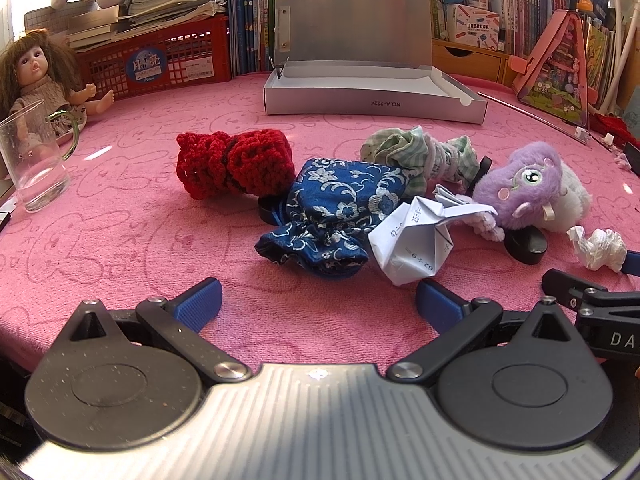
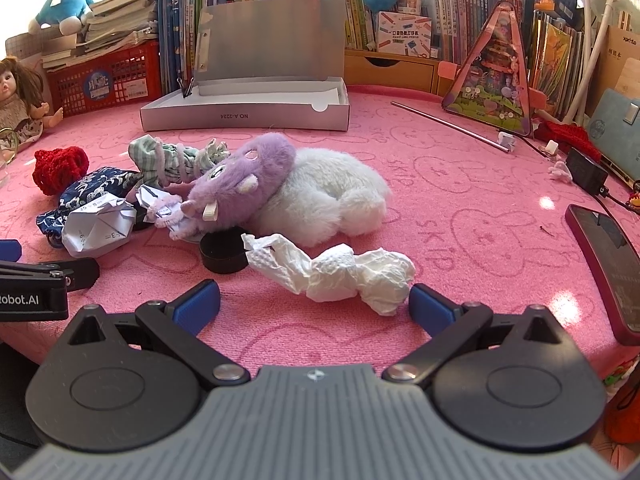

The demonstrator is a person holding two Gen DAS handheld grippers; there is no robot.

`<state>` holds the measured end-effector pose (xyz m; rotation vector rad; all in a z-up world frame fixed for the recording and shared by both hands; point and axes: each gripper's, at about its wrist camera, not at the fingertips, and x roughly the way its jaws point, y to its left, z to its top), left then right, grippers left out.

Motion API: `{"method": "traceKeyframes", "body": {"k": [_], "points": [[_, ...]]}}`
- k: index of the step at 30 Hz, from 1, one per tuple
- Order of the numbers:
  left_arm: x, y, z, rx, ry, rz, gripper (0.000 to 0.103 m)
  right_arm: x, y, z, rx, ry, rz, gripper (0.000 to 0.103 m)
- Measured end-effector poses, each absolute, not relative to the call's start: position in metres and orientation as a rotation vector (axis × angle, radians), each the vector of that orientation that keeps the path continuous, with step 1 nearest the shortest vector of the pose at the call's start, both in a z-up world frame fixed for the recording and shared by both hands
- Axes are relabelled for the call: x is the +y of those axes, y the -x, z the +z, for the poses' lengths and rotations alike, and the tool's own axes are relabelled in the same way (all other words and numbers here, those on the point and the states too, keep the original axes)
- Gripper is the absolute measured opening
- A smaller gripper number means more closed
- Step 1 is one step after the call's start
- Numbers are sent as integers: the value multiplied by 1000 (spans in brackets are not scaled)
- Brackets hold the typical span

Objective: Organize objects
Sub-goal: 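Move the left tool toward the blue floral pouch while the right tool approaches the tissue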

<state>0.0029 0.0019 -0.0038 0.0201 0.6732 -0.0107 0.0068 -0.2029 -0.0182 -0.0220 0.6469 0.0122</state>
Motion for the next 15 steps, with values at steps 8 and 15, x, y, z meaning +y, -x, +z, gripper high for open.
{"method": "traceKeyframes", "body": {"k": [8,15], "points": [[13,1,14,565,-2,-27,103,-204,2,-8,564,58,18,103],[17,-1,27,512,-14,-67,103,-213,-2,-3,541,48,9,101]]}}
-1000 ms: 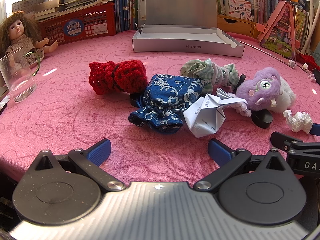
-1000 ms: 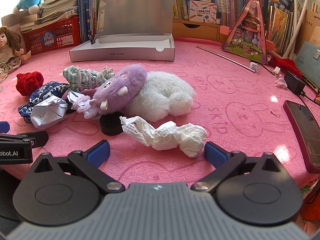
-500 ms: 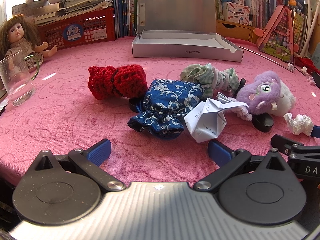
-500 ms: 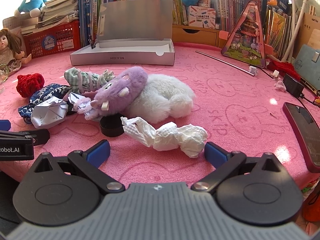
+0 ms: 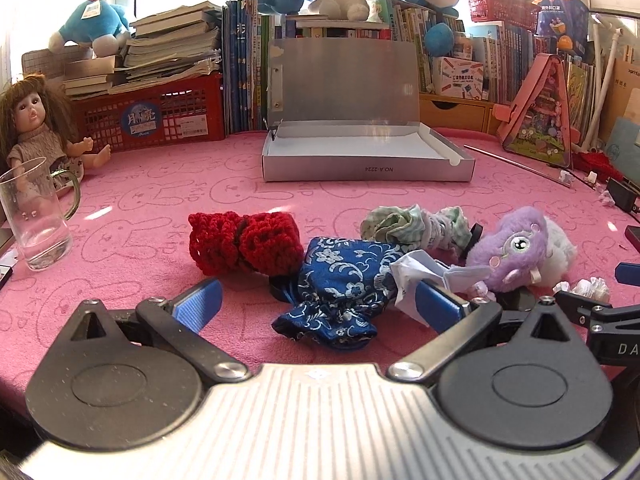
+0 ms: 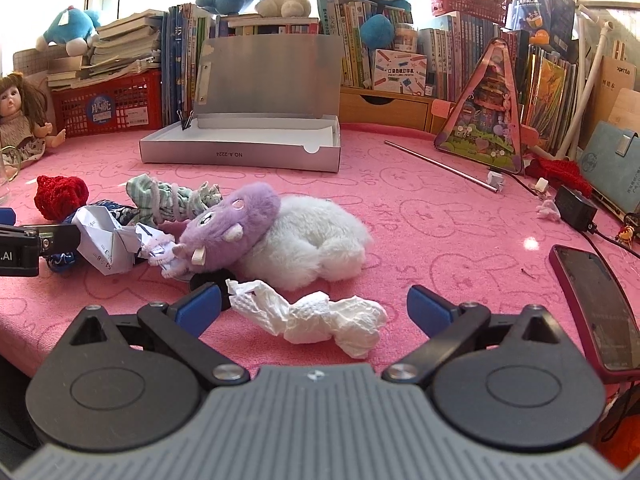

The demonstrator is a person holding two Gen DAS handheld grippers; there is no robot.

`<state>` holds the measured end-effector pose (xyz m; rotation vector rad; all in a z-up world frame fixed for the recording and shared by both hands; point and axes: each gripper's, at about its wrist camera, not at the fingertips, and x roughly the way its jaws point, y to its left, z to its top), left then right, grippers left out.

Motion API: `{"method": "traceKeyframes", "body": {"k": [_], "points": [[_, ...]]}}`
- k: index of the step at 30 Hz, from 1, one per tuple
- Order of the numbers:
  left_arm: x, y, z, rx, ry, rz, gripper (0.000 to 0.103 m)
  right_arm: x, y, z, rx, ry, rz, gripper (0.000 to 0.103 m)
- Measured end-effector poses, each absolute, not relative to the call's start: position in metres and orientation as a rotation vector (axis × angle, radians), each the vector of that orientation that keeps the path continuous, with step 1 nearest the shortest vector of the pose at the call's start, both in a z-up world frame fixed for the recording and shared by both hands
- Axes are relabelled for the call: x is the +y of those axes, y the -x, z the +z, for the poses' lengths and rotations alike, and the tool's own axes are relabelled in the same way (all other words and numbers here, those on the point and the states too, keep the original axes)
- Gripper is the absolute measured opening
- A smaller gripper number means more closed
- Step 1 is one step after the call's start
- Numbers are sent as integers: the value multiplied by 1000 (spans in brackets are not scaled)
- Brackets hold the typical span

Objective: Organize objects
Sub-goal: 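Move the left tool toward the blue floral pouch while the right tool approaches the tissue, then close the left tool on the blue pouch while the right tool grasps the crumpled tissue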

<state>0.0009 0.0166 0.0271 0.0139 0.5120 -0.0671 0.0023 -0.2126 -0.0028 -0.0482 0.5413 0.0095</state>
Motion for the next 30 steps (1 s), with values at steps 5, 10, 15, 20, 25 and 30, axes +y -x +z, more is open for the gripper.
{"method": "traceKeyframes", "body": {"k": [5,10,15,20,25,30], "points": [[17,0,31,503,11,-92,95,-218,-3,-3,540,28,5,99],[21,-2,36,484,-8,-90,81,-222,-2,-2,529,12,1,95],[25,-9,34,513,5,-96,59,-225,-3,-2,541,-15,0,88],[18,-15,23,547,-22,-132,57,-225,-5,-5,565,-24,10,85],[12,-26,18,554,-39,-155,58,-222,-6,-8,575,-21,22,85],[10,-37,14,560,-38,-163,74,-221,-9,-10,589,-26,31,85]]}}
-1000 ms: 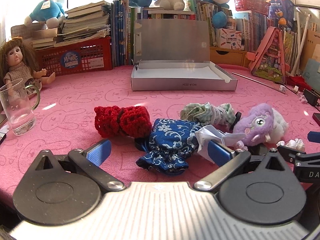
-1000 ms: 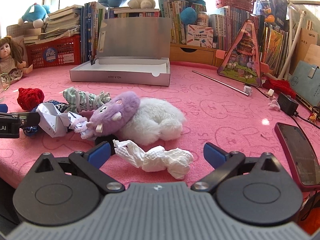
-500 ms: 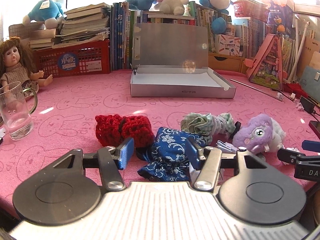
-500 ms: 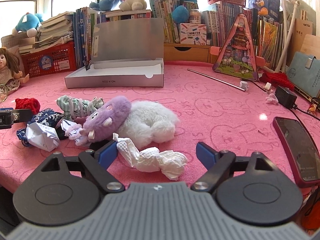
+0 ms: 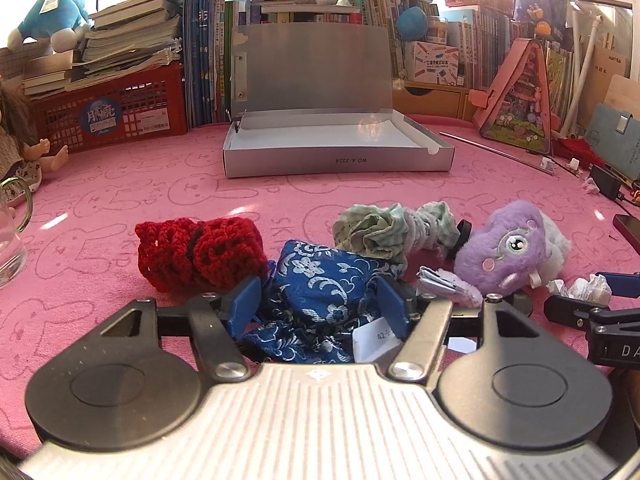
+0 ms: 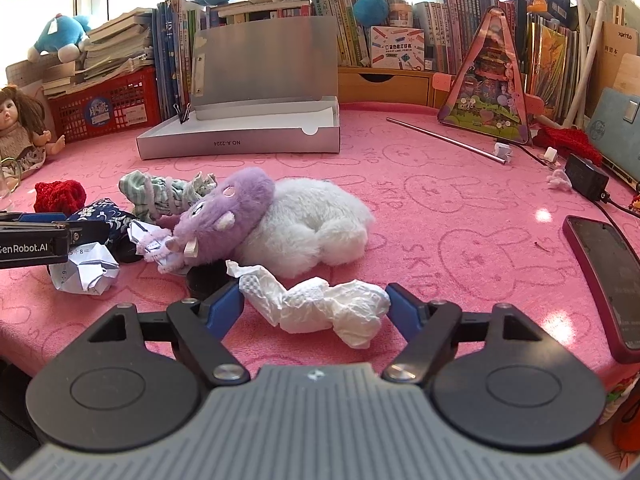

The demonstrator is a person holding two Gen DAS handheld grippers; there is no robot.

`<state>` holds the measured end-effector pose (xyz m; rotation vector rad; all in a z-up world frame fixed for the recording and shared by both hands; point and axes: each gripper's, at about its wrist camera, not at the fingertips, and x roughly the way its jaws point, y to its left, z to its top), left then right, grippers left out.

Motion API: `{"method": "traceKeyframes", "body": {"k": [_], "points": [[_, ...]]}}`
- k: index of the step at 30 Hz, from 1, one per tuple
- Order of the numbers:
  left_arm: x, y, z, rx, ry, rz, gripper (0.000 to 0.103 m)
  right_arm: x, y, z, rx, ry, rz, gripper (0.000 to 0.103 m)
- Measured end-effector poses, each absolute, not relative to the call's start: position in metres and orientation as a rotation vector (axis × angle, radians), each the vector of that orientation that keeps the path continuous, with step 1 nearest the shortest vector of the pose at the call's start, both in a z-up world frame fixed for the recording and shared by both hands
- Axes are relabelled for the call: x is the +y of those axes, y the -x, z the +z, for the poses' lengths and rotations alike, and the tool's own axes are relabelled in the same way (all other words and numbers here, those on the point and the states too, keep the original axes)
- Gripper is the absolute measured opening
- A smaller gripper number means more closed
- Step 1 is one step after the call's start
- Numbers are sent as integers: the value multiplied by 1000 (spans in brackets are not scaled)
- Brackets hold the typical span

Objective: Organize objects
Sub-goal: 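Close the left tool on the blue pouch while the right tool grasps the crumpled tissue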

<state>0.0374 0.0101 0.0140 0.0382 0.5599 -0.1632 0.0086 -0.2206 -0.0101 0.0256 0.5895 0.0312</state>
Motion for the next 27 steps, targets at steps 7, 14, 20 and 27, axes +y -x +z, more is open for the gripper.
{"method": "traceKeyframes", "body": {"k": [7,14,20,27], "points": [[11,-51,8,574,-22,-179,85,-219,-12,-13,598,-20,29,85],[4,-55,6,564,-44,-207,85,-218,-14,-15,602,-12,28,86],[4,-56,6,559,-43,-213,80,-218,-15,-15,603,-9,28,85],[8,-53,9,562,-33,-222,70,-218,-15,-15,602,-10,27,85]]}}
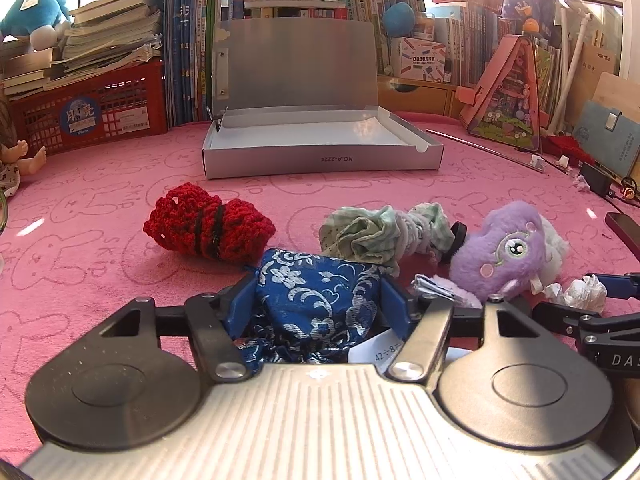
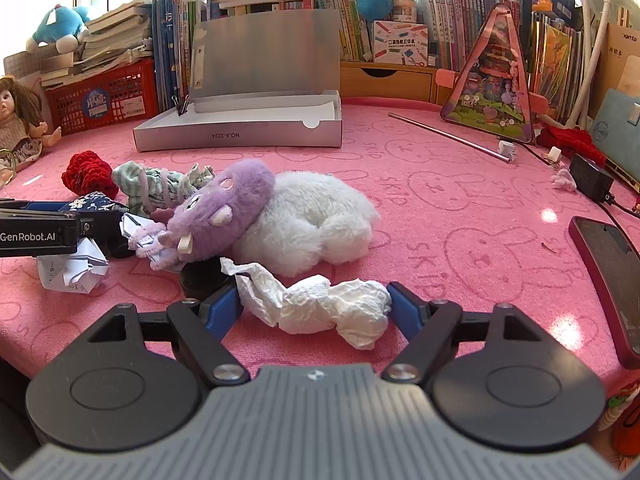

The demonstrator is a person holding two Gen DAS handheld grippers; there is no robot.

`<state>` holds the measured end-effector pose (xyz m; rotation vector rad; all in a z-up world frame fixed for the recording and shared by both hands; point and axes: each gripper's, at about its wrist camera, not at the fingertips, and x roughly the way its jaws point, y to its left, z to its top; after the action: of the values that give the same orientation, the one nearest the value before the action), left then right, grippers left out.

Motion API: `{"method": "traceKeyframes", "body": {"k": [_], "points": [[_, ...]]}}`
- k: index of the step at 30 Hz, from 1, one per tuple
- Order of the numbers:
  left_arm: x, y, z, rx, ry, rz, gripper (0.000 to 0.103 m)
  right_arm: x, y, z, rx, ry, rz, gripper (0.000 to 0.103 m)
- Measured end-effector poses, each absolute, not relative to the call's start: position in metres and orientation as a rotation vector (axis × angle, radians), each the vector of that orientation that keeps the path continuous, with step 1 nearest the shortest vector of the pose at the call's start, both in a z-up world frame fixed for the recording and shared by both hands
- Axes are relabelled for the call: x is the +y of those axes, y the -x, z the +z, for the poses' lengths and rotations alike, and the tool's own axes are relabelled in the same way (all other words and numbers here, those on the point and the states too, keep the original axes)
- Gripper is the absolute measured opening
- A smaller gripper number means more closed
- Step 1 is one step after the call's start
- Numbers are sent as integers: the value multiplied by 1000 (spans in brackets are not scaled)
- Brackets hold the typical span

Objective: Organize objects
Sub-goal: 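Close the left tool on the blue pouch while the right tool grasps the crumpled tissue, then carry the pouch and tissue into the grey box with both tools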

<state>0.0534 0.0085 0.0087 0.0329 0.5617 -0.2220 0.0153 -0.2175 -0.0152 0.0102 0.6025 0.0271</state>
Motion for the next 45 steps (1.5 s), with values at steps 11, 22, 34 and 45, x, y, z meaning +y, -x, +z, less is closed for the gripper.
{"method": "traceKeyframes", "body": {"k": [11,22,34,45], "points": [[14,-51,19,552,9,-205,65,-222,-17,-14,601,-38,20,73],[22,-46,29,524,25,-167,65,-228,-14,-9,585,-69,7,63],[28,-46,36,509,40,-140,65,-234,-9,3,539,-87,-10,59],[35,-45,56,460,72,-154,65,-239,-16,16,488,-87,-12,59]]}}
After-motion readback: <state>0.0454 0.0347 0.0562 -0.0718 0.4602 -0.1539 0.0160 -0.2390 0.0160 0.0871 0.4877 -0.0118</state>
